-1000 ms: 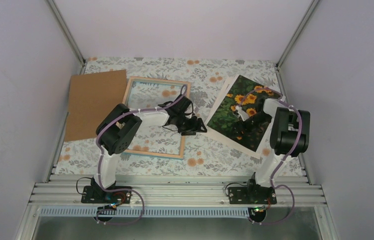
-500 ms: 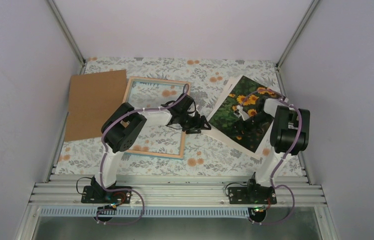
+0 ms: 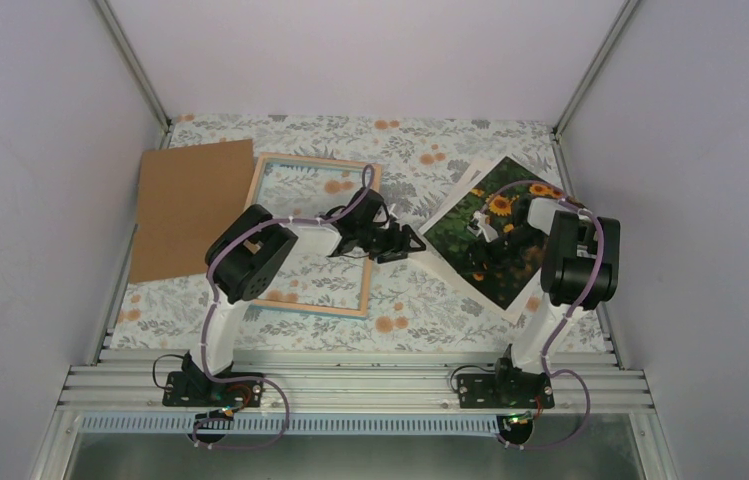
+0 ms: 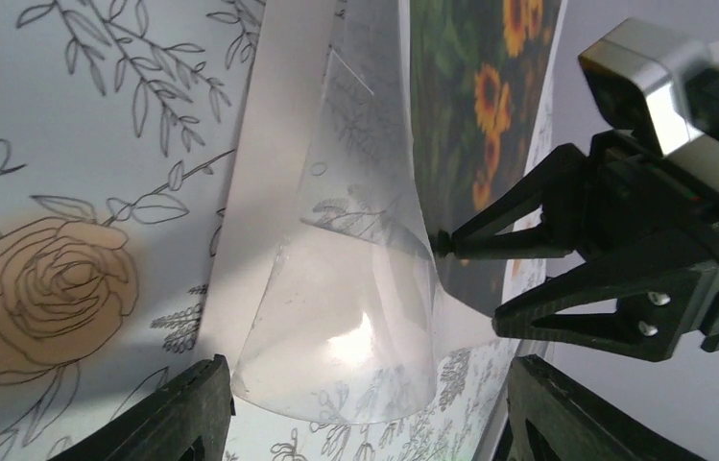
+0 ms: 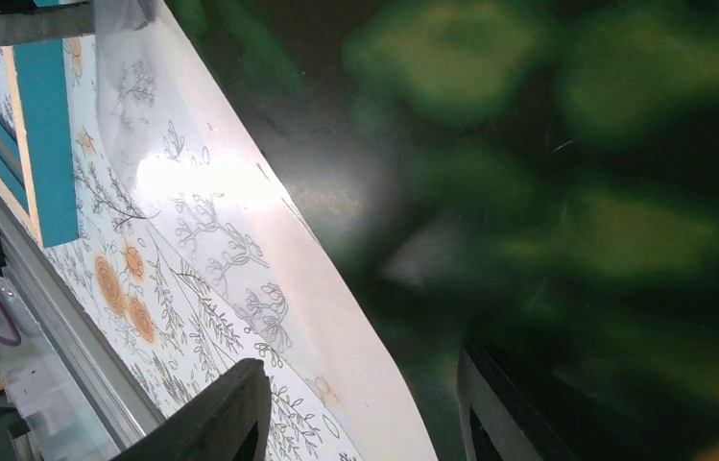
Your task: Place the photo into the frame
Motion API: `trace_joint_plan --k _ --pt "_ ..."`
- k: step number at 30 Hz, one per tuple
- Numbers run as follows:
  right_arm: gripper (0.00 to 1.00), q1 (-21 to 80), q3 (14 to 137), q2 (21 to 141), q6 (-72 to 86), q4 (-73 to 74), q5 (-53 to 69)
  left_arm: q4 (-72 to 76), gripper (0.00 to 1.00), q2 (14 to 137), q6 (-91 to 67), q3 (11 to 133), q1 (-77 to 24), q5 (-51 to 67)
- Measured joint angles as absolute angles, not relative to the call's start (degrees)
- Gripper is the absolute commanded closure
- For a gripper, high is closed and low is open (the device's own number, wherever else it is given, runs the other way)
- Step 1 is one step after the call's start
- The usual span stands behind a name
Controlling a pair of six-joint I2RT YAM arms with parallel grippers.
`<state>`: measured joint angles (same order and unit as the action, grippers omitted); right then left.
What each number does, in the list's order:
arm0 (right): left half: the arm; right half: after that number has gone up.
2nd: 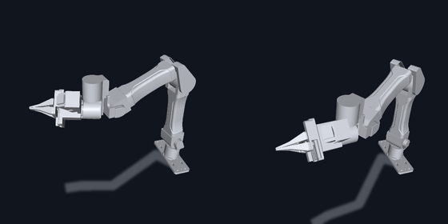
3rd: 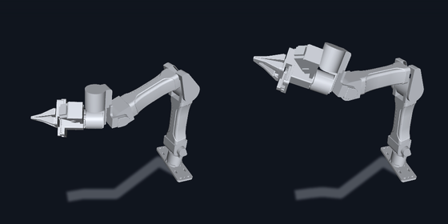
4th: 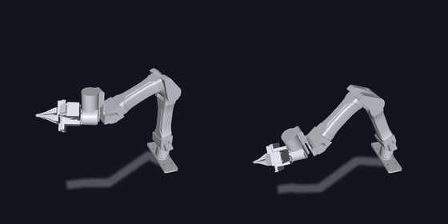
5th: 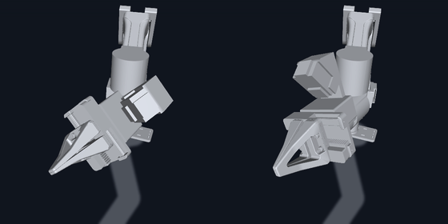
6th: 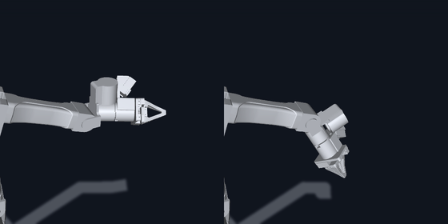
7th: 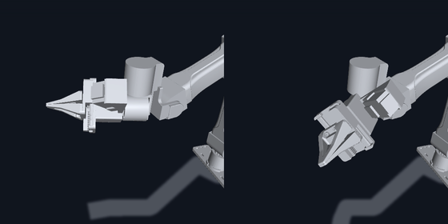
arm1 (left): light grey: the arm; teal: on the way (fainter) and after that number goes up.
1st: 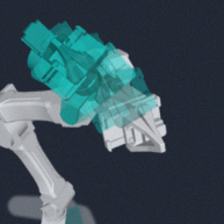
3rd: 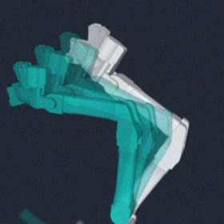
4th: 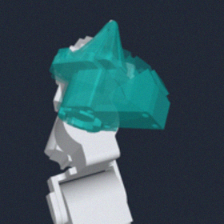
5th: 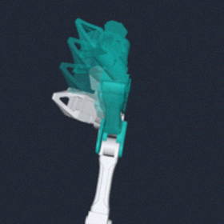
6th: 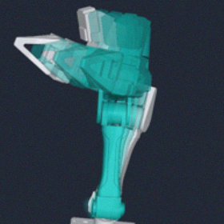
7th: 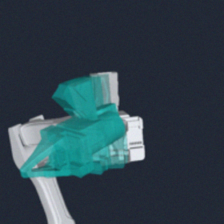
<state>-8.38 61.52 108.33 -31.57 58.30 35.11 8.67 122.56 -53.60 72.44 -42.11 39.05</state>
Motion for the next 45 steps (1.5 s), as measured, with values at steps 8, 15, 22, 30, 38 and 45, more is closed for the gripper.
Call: trace_joint_plan --k 8,15,22,30,38,45 --pt "0.49 -8.4 61.5 108.3 -31.6 58.2 35.1 18.9 0.33 122.7 -57.0 69.3 -42.0 39.3" --pt "0.49 -8.4 61.4 108.3 -31.4 58.1 35.2 28.6 0.34 122.7 -59.8 67.5 -42.2 41.5" --pt "0.49 -8.4 61.4 108.3 -31.4 58.1 35.2 35.4 0.44 122.7 -63.1 67.2 -42.8 43.5" --pt "0.49 -8.4 61.4 108.3 -31.4 58.1 35.3 28.7 0.67 124.6 -60.8 70.1 -42.7 42.7" --pt "0.45 -8.3 61.8 107.9 -31.5 58.4 35.4 17.1 0.98 127.7 -54.5 74.7 -42.7 40.4" --pt "0.43 -7.9 62.7 107.6 -31.6 59.1 34.9 10.3 0.98 124.5 -46.4 75.5 -43.4 37.1"
